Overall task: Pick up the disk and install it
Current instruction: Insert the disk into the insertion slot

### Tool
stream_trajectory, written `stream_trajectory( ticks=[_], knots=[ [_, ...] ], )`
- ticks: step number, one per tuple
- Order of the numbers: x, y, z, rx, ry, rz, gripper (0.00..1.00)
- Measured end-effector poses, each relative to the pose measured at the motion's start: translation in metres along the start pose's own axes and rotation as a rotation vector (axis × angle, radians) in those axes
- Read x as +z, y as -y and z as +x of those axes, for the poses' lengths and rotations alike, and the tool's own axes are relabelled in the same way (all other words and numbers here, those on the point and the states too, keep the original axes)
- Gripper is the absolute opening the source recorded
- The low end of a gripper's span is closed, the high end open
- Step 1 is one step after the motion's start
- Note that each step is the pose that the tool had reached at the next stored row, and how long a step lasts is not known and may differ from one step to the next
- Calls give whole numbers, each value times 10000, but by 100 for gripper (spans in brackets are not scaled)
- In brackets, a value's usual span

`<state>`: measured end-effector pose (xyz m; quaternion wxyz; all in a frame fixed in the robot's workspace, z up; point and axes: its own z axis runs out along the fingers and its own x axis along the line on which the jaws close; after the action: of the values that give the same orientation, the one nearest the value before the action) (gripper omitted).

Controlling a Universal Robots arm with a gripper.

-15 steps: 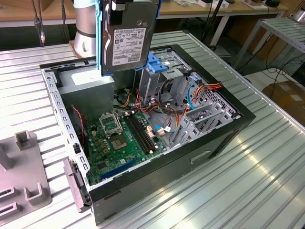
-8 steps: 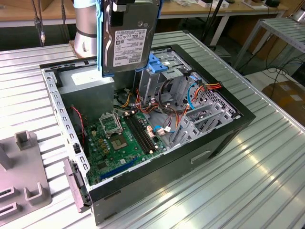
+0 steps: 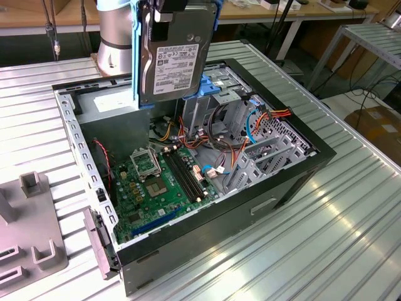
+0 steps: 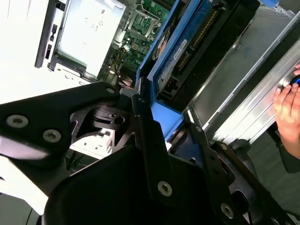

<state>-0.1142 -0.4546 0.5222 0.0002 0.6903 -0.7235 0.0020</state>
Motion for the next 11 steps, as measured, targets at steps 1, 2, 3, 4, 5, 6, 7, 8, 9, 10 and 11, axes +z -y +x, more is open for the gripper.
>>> stream_trajectory(
  ticks=[1,2,3,4,5,6,7,8,9,10,11],
  knots=[
    [1,2,33,0,0,0,37],
    [2,4,61,-1,-1,0,37],
    [4,8,125,-1,-1,0,37],
    [6,12,183,-1,0,0,37],
    [6,13,210,0,-1,0,37],
    [7,15,234,0,-2,-1,37],
    [8,18,262,0,-2,0,37],
    [9,21,288,-1,-2,0,37],
    [10,25,314,-1,-1,0,37],
    [11,58,333,-1,-4,-6,37],
    [13,83,336,-1,-2,-6,37]
  ],
)
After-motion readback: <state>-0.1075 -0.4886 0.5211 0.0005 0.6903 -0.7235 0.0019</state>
